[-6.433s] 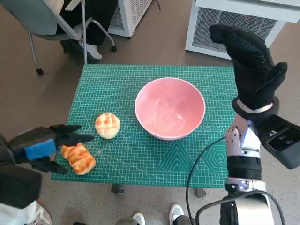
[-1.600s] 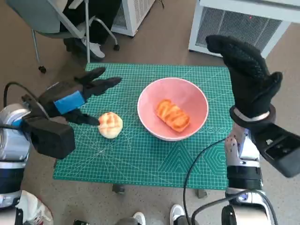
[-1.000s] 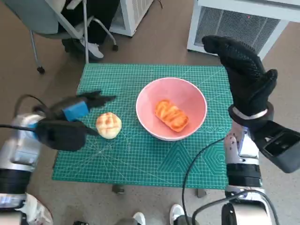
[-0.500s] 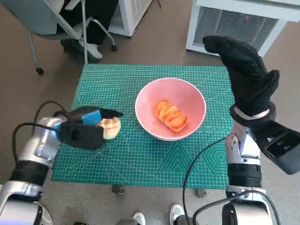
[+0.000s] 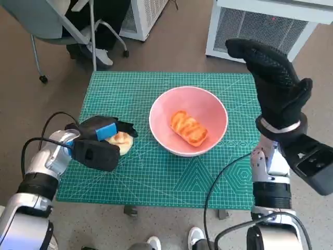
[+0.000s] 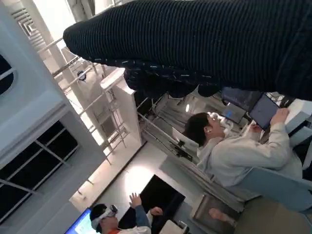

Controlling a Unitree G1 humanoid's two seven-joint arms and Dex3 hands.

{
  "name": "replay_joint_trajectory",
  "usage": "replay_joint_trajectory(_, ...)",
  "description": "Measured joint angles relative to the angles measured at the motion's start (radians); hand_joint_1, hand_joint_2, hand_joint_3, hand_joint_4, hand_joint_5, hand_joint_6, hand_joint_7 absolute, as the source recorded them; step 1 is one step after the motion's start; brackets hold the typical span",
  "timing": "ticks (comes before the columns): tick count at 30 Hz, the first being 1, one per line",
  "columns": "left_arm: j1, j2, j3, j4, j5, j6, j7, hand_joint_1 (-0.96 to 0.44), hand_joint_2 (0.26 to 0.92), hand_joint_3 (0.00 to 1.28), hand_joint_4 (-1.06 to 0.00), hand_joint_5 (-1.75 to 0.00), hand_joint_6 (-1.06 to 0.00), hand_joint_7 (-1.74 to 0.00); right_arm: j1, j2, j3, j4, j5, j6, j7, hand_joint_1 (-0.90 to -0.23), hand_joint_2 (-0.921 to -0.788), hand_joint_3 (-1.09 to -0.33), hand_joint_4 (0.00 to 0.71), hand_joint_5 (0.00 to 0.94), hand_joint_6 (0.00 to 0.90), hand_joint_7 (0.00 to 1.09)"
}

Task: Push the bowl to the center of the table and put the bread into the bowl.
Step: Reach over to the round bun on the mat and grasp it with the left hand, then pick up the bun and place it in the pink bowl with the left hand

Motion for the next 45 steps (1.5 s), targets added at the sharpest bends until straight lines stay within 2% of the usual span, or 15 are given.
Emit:
replay_joint_trajectory(5,-0.001,0.029,0.046,-0.076,-0.039,0.008,-0.039,0.00,0.920,0.10,-0.53,-1.43,-0.74,-0.93,0.001,-0.001,-0.001,-0.001,-0.004,-0.001,-0.001,-0.570,-0.921,-0.822,-0.001,0.500,-0.001,0.69)
replay_joint_trajectory(9,-0.014,0.054,0.114,-0.163,-0.103,0.017,-0.059,0.00,0.920,0.11,-0.53,-1.39,-0.71,-1.01,0.001,-0.002,-0.001,-0.001,-0.005,-0.002,-0.002,-0.569,-0.921,-0.825,-0.001,0.500,-0.001,0.69)
replay_joint_trajectory(15,-0.070,0.059,0.199,-0.284,-0.192,0.024,-0.060,0.00,0.920,0.12,-0.53,-1.33,-0.67,-1.11,0.001,-0.001,-0.001,0.000,-0.006,-0.004,-0.005,-0.567,-0.921,-0.825,-0.001,0.499,-0.001,0.69)
replay_joint_trajectory(20,-0.114,0.033,0.230,-0.358,-0.223,0.016,-0.031,0.00,0.920,0.12,-0.53,-1.32,-0.66,-1.14,0.001,-0.001,-0.001,0.008,-0.006,-0.006,-0.005,-0.571,-0.921,-0.822,-0.001,0.500,-0.001,0.69)
replay_joint_trajectory(28,-0.183,-0.056,0.195,-0.362,-0.206,-0.067,0.024,0.00,0.920,0.13,-0.53,-1.29,-0.65,-1.19,-0.001,0.004,0.001,0.022,-0.006,-0.009,-0.005,-0.586,-0.921,-0.811,-0.001,0.502,-0.001,0.69)
replay_joint_trajectory(36,-0.270,-0.135,0.093,-0.247,-0.130,-0.111,0.004,0.00,0.921,0.15,-0.50,-1.24,-0.63,-1.28,-0.001,0.009,0.007,0.027,-0.006,-0.020,-0.005,-0.596,-0.921,-0.799,-0.001,0.498,-0.001,0.68)
replay_joint_trajectory(38,-0.282,-0.153,0.072,-0.224,-0.120,-0.100,-0.011,0.00,0.921,0.18,-0.47,-1.27,-0.60,-1.31,-0.001,0.008,0.008,0.027,-0.006,-0.022,-0.005,-0.597,-0.921,-0.801,-0.001,0.489,-0.001,0.67)
replay_joint_trajectory(40,-0.288,-0.172,0.055,-0.204,-0.108,-0.080,-0.026,0.00,0.921,0.23,-0.44,-1.32,-0.52,-1.37,0.000,0.008,0.009,0.026,-0.005,-0.022,-0.005,-0.597,-0.921,-0.804,-0.001,0.485,-0.001,0.67)
replay_joint_trajectory(41,-0.289,-0.179,0.050,-0.197,-0.105,-0.069,-0.034,-0.03,0.899,0.21,-0.42,-1.02,-0.44,-1.12,0.001,0.008,0.009,0.025,-0.005,-0.022,-0.005,-0.595,-0.921,-0.809,-0.001,0.483,-0.001,0.66)
replay_joint_trajectory(42,-0.289,-0.187,0.042,-0.193,-0.105,-0.046,-0.051,-0.04,0.898,0.19,-0.44,-0.87,-0.43,-0.99,0.001,0.008,0.009,0.023,-0.005,-0.022,-0.005,-0.594,-0.921,-0.811,-0.001,0.482,-0.001,0.66)
replay_joint_trajectory(43,-0.289,-0.192,0.035,-0.190,-0.104,-0.025,-0.067,-0.07,0.899,0.14,-0.41,-0.57,-0.38,-0.74,0.002,0.007,0.009,0.020,-0.005,-0.022,-0.005,-0.592,-0.921,-0.816,-0.001,0.480,-0.001,0.66)
replay_joint_trajectory(44,-0.289,-0.197,0.028,-0.189,-0.103,0.001,-0.089,-0.09,0.906,0.10,-0.41,-0.37,-0.36,-0.56,0.004,0.007,0.009,0.017,-0.005,-0.021,-0.005,-0.590,-0.921,-0.820,-0.001,0.478,-0.001,0.66)
replay_joint_trajectory(45,-0.289,-0.201,0.022,-0.189,-0.103,0.029,-0.113,-0.13,0.907,0.07,-0.34,-0.24,-0.32,-0.42,0.006,0.006,0.009,0.012,-0.005,-0.020,-0.005,-0.589,-0.921,-0.823,-0.001,0.476,-0.001,0.66)
